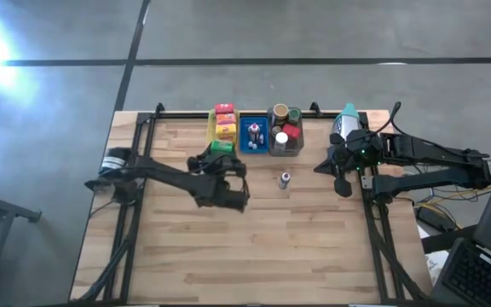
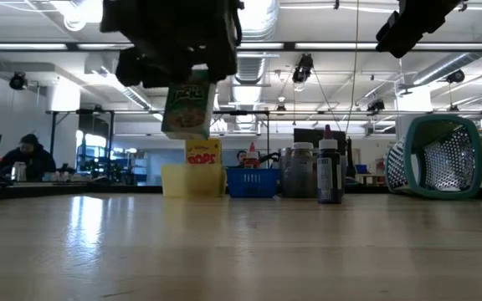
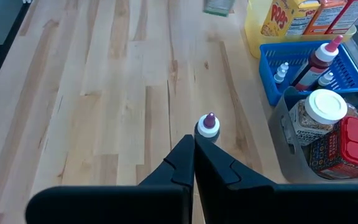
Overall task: Pick & Place Kitchen Items
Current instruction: Put the green cereal box into the yellow bin
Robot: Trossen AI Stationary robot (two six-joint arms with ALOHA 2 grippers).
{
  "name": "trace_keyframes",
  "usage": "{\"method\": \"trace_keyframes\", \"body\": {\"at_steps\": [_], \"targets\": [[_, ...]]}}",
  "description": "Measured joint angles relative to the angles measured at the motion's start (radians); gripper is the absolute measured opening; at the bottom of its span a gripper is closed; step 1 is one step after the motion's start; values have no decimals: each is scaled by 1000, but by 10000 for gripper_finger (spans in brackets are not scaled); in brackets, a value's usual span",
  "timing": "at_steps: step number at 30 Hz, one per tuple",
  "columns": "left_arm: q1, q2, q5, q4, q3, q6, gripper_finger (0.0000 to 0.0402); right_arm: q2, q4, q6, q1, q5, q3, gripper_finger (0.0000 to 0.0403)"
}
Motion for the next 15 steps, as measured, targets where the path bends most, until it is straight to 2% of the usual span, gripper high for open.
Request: {"method": "trace_keyframes", "body": {"at_steps": [9,15], "targets": [[128,76,-8,148,15,23,353,0,0,0,0,0,0,8],[172,108,-13,158,14,18,353,0,0,0,0,0,0,8]]}}
